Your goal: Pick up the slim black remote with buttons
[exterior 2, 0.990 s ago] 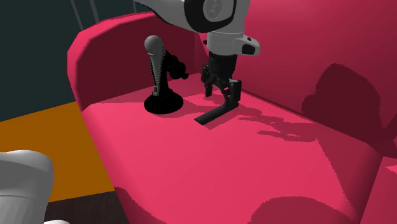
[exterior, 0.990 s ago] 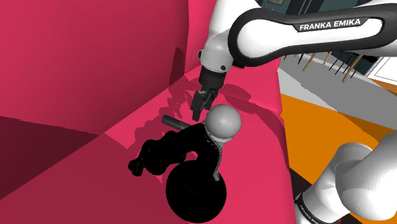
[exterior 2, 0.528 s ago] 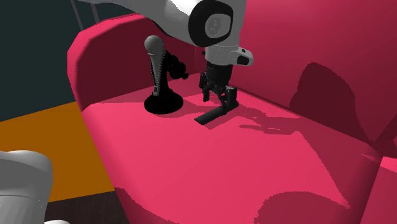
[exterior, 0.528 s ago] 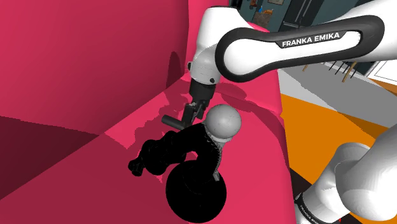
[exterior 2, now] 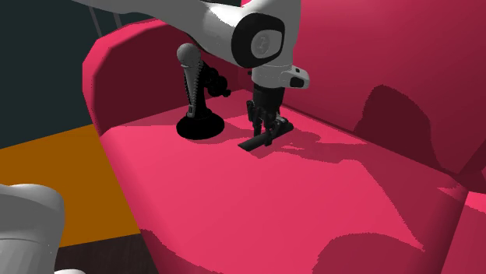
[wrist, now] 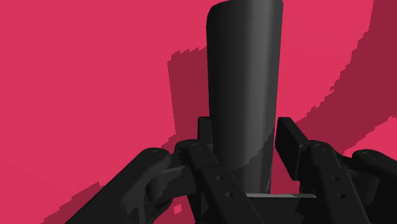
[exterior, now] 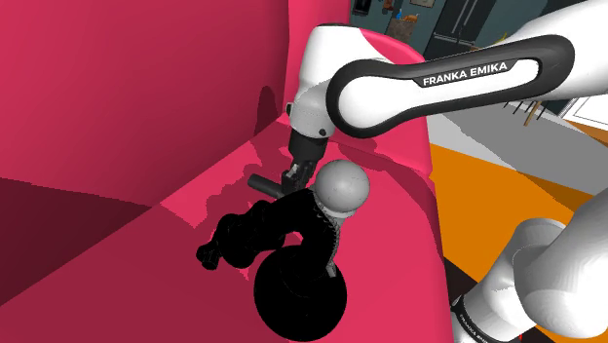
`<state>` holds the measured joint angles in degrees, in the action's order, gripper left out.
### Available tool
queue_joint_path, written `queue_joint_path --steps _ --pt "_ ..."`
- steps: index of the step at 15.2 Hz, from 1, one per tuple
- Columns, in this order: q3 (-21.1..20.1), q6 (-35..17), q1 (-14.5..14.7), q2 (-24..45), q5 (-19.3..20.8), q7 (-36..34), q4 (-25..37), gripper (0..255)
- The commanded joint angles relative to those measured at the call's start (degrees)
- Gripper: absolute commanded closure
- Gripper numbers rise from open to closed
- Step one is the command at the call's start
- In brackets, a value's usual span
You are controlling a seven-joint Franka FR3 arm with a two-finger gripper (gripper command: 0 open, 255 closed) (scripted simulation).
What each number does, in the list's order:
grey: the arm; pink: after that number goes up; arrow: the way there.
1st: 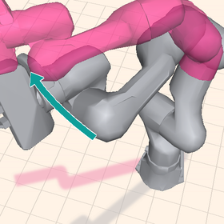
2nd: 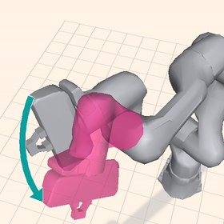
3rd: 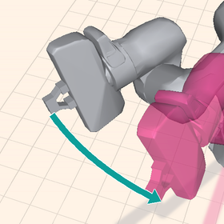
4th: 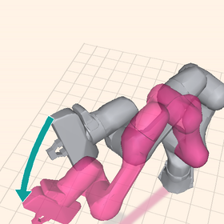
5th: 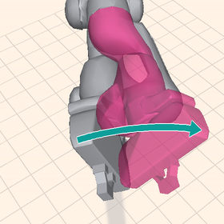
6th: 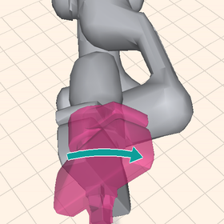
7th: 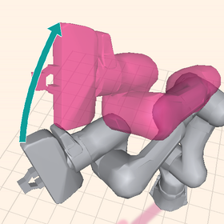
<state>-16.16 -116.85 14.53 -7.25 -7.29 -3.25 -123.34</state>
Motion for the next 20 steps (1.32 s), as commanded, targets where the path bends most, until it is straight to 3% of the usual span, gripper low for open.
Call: queue_joint_path --steps 1,6,20 --pt "-0.1 0.0 0.1 0.1 -0.1 0.0 -0.1 255" --pt "-0.1 0.1 0.1 0.1 -0.1 0.0 -0.1 255" --pt "0.4 10.8 -0.1 -2.0 -0.1 -0.5 8.6 255"
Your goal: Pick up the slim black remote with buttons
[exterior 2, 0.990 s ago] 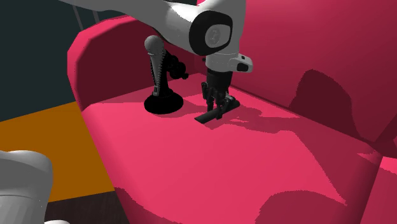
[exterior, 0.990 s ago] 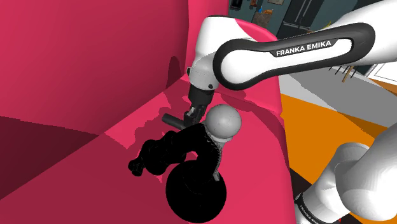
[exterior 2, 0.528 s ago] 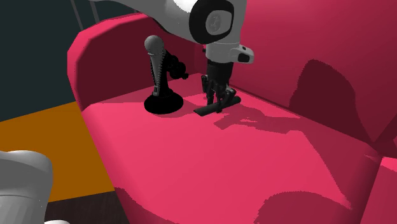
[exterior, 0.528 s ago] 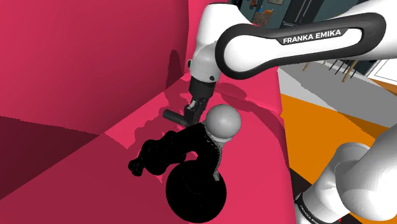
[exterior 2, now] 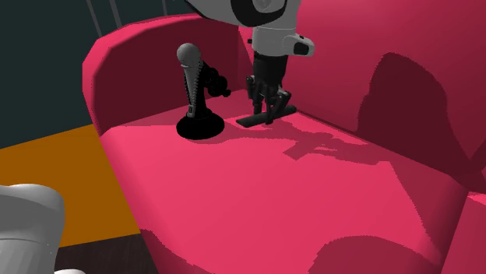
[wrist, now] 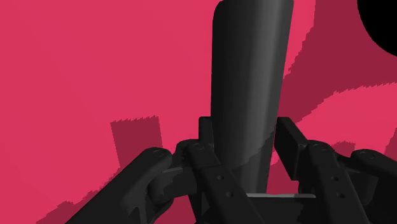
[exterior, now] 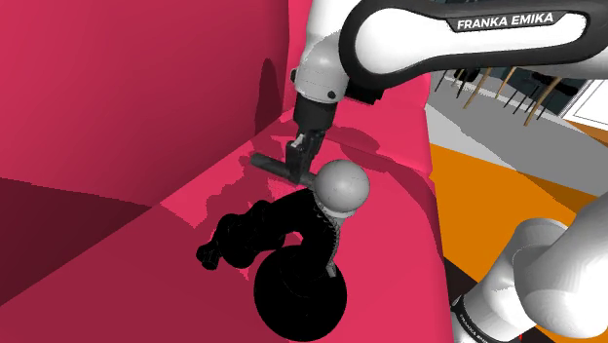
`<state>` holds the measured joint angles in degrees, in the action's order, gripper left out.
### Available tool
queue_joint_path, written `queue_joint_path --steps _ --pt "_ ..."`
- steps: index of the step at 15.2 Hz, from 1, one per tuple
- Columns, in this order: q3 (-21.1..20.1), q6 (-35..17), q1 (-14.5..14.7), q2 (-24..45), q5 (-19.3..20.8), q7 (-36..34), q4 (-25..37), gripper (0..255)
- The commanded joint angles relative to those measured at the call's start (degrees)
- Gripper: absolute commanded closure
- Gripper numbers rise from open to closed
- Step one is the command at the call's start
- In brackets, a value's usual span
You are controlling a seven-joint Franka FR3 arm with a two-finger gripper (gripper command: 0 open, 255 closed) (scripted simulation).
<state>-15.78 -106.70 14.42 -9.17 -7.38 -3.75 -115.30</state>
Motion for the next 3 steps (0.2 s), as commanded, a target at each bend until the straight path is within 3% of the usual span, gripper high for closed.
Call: queue_joint_path --steps 1,3 --pt "0.1 1.5 -0.1 -0.2 0.0 0.0 1.3 255" --pt "0.1 1.6 -0.1 -0.2 0.0 0.0 1.4 255"
